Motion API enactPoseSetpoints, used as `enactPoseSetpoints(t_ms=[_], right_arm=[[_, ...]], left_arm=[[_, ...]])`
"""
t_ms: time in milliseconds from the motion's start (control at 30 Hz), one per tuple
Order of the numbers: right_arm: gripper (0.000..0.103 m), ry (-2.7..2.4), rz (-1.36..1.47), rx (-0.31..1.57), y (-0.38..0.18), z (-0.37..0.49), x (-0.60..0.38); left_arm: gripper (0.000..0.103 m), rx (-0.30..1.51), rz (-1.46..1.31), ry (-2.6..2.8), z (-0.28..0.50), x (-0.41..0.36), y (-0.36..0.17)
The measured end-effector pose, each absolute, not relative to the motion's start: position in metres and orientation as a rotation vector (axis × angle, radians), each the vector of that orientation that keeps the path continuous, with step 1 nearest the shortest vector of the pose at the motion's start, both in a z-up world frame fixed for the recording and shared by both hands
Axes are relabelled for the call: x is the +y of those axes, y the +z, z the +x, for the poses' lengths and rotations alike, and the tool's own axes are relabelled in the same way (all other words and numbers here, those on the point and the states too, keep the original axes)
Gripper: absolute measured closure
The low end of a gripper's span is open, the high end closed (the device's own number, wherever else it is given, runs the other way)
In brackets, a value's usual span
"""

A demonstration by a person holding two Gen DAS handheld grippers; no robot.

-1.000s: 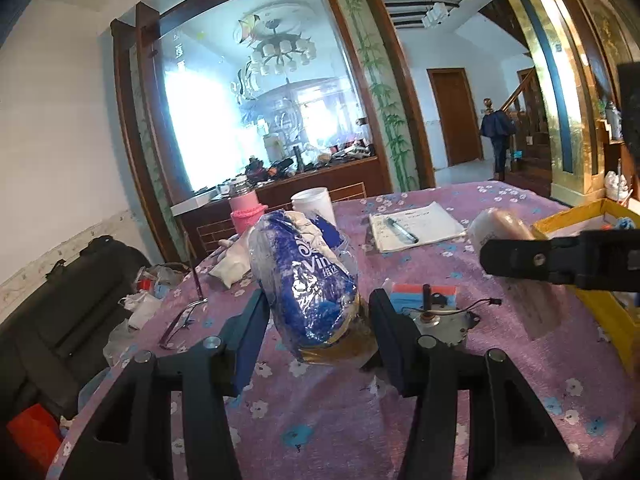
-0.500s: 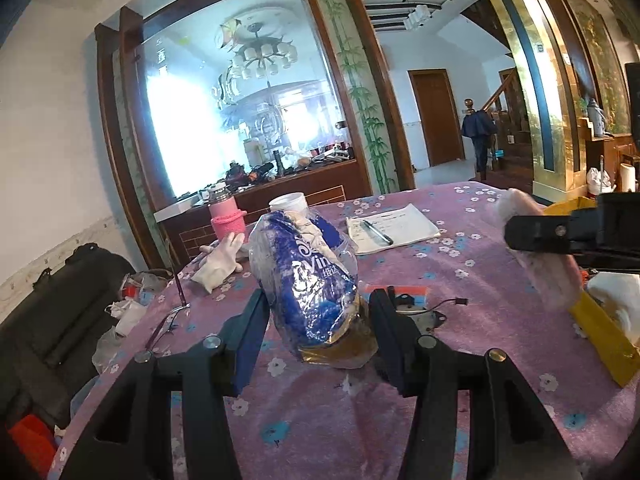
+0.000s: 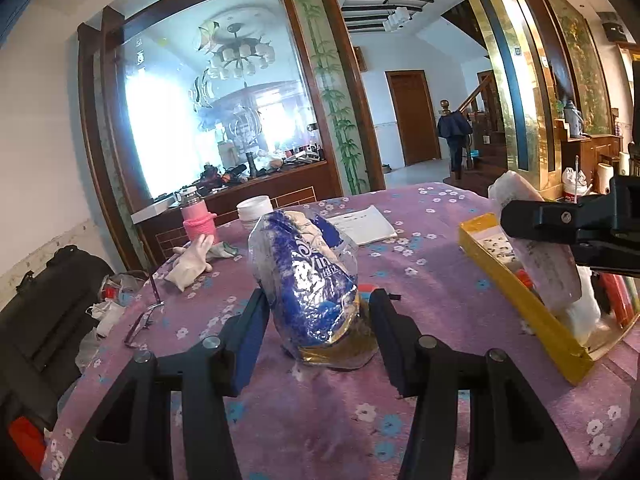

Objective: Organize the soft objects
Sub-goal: 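Carry the tissue pack and blue-wrapped bag with both grippers over the tray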

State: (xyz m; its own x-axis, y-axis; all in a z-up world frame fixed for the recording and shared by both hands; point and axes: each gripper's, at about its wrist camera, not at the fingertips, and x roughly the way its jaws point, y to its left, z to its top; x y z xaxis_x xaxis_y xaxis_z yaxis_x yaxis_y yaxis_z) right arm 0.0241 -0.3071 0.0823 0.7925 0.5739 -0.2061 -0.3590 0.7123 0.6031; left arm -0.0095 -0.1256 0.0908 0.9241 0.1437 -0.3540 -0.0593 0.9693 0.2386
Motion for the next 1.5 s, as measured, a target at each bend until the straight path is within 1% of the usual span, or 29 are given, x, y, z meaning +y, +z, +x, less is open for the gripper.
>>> enactPoseSetpoints(t_ms=[200, 1033, 1333, 1500], right_arm=[[0.047, 0.510, 0.598, 0.389, 0.080, 0.019, -0.322], [0.047, 0.360, 0.704, 0.334, 0.071, -0.014, -0.405], [0.047, 0.298, 0.729, 0.332, 0.065, -0.017, -0.433], [0.047, 0.259, 0.732, 0.334, 0.062, -0.017, -0.445]], left_arm=[[0.052, 0.391, 0.226, 0.081, -0.008, -0.137, 0.092], [0.052, 0.387, 0.267, -0.122, -0.005, -0.234, 0.094], [0.052, 0.422, 0.269, -0.202, 0.004, -0.268, 0.088], [0.052, 0.477, 0.262, -0.256, 0.012, -0.284, 0.078]])
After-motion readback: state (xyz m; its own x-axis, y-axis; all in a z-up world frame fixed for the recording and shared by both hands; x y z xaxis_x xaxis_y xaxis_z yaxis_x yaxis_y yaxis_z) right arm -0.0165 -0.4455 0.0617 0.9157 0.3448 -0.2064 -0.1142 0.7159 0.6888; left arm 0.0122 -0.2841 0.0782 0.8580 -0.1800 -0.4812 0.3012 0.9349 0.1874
